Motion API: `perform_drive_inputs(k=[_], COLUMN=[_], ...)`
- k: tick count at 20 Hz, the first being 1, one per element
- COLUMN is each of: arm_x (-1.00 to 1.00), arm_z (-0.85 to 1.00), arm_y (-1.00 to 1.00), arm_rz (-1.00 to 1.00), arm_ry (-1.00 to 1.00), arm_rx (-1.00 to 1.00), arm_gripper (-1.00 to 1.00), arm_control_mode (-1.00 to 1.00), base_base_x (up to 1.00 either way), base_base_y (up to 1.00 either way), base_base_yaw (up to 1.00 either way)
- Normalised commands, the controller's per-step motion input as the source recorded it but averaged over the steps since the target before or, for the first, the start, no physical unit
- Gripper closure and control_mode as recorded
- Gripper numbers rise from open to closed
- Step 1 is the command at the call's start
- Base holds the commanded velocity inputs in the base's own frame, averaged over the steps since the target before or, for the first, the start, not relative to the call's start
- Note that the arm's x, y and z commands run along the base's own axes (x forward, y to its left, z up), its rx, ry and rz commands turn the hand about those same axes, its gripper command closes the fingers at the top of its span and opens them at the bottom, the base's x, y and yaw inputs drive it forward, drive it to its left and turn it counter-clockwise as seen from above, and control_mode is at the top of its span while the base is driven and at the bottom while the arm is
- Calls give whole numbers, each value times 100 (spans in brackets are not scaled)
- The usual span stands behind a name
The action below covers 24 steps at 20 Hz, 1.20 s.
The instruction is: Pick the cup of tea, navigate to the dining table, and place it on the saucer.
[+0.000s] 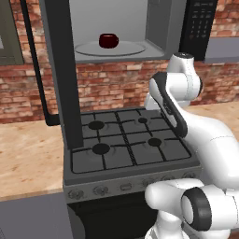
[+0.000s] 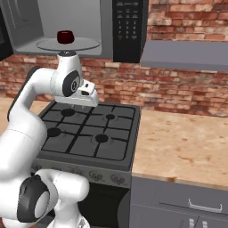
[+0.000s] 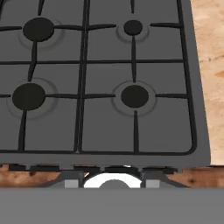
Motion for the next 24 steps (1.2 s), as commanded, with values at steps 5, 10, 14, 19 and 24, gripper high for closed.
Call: perform_drive_inputs(k=[5,10,14,19,24], arm_x=[-29,-55,-31,-1,2], arm_z=[0,15,53,71,83], arm_y=[2,0,0,6,13], arm_rz=[1,0,0,0,4], arm_ry=[-5,-33,-33,-27,-21], arm_rx=[0,-1,0,1,1], arm_gripper=[-100,-100,-100,-100,-100], arm_control_mode=[-100,-100,-100,-100,-100], base_base_x=[0,0,0,0,0], base_base_y=[0,0,0,0,0], base_base_yaw=[0,0,0,0,0])
